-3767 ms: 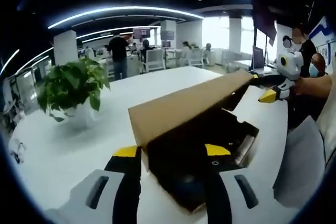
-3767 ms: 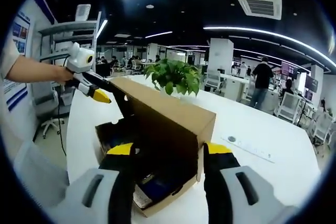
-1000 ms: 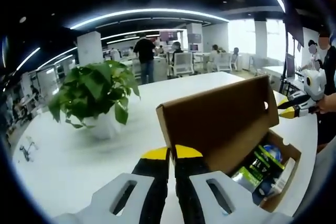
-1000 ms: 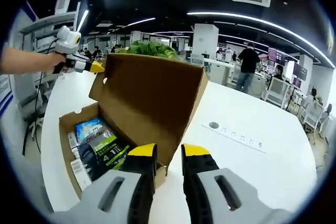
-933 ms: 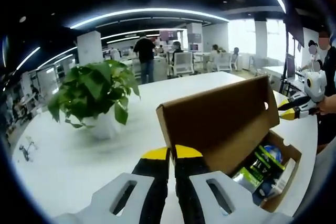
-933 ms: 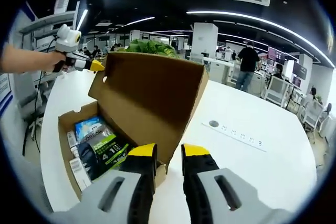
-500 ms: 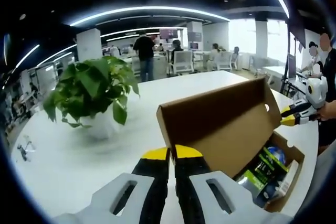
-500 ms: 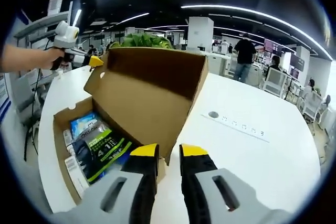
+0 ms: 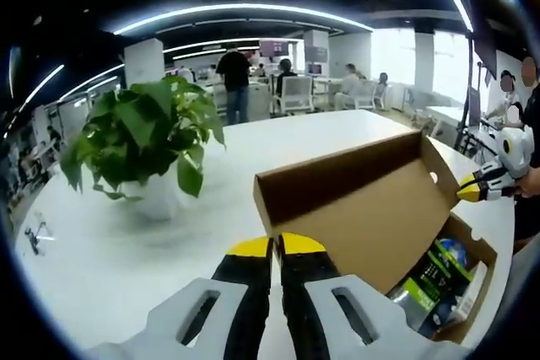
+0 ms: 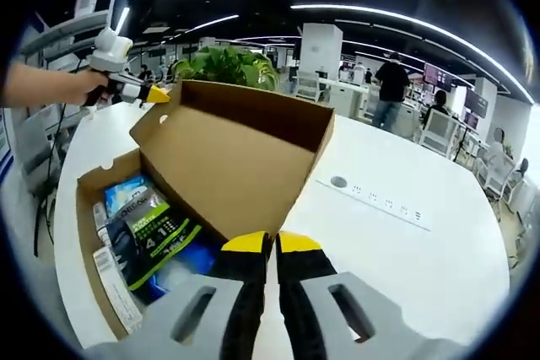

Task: Operate the shoe box by opening the lid, removing the specified soft item, and placing it in the target area until the item is outside and the box remains undamaged.

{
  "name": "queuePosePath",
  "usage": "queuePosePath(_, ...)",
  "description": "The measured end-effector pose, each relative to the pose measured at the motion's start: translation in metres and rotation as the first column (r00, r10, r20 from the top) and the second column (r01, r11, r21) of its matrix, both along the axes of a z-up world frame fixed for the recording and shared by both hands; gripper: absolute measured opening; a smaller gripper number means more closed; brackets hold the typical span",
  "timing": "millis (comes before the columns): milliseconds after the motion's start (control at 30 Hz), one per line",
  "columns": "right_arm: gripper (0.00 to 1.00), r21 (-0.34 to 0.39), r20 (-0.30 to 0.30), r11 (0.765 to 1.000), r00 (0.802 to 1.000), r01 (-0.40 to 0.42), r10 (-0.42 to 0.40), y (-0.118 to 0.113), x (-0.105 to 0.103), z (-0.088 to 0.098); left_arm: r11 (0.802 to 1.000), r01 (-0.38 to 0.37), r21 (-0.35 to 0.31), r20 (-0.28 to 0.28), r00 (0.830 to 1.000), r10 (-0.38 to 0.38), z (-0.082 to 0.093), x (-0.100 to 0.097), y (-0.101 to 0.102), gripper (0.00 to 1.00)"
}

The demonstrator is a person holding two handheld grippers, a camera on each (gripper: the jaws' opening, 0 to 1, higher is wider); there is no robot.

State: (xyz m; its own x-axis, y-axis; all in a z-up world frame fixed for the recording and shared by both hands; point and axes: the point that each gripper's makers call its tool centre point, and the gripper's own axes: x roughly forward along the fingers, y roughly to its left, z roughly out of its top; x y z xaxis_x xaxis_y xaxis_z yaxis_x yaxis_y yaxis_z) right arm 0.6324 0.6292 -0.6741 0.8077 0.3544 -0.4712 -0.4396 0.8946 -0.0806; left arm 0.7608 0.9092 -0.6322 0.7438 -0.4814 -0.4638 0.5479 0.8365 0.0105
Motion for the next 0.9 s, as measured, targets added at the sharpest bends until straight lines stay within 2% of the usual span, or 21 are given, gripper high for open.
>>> queuePosePath(400, 0.0, -0.083, 0.029, 0.995, 0.998, -0.05, 0.053, 0.002, 0.005, -0.001, 1.0, -0.023, -0.003, -0.028, 0.999, 0.023, -0.011, 0.006, -0.004, 0.0)
queuePosePath(900, 0.0, -0.048, 0.009, 0.998, 0.999, -0.037, 0.037, 0.002, 0.011, -0.004, 0.998, -0.04, 0.037, -0.054, 0.998, 0.042, -0.029, 0.018, -0.005, 0.0)
